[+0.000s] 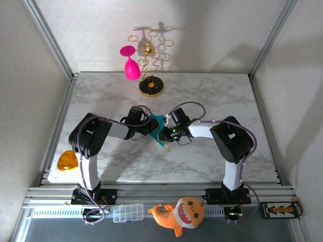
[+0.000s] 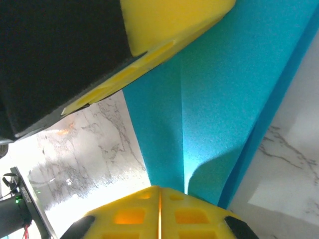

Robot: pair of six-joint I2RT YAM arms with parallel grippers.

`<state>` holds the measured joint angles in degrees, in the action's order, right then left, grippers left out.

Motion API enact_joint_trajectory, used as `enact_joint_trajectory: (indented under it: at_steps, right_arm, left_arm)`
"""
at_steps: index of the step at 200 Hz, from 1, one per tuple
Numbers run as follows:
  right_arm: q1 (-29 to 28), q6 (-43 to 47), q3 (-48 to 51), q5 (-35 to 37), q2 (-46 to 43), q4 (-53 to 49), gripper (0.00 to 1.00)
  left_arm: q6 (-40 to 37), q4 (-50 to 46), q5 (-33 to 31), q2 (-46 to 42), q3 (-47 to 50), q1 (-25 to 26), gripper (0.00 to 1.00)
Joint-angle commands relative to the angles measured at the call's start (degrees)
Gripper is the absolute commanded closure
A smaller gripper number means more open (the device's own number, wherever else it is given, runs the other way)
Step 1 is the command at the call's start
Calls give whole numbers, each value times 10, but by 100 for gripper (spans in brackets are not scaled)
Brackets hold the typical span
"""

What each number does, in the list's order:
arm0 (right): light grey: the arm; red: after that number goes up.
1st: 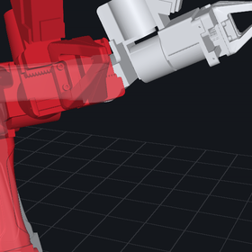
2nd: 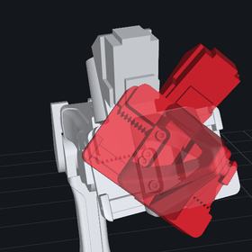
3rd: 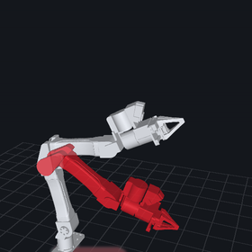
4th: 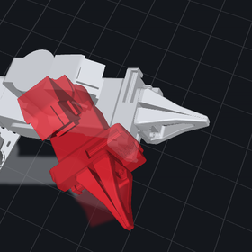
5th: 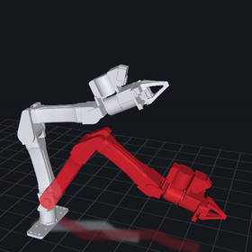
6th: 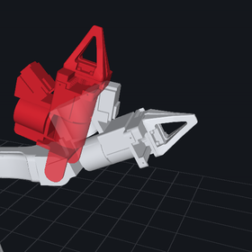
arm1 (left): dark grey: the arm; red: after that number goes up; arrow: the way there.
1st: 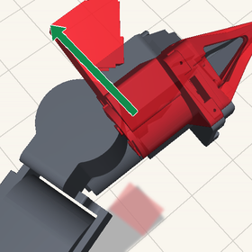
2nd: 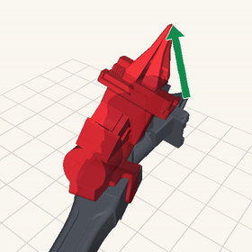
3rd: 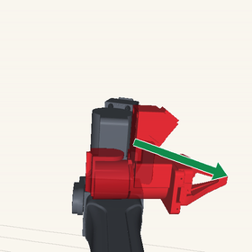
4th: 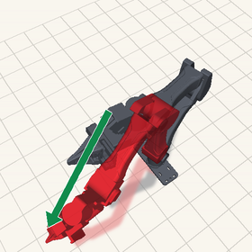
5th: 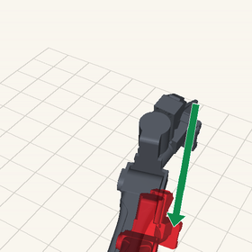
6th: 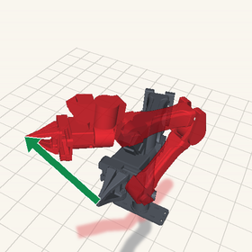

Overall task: Fold a paper plane with a square sheet of paper (pick it up from the middle)
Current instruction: Fourth fold the wing at the center of the table.

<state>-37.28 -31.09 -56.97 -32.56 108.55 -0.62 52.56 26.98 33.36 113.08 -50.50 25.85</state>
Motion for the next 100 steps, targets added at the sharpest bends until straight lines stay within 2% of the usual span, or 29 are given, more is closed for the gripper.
enact_joint_trajectory:
  at_steps: [1, 100]
  right_arm:
    - [-3, 8, 10, -16, 13, -3, 90]
    - [-6, 10, 10, -13, 30, -4, 90]
  left_arm:
    - [-4, -110, -76, 50, 37, 4, 87]
    - [3, -106, -79, 54, 43, 4, 88]
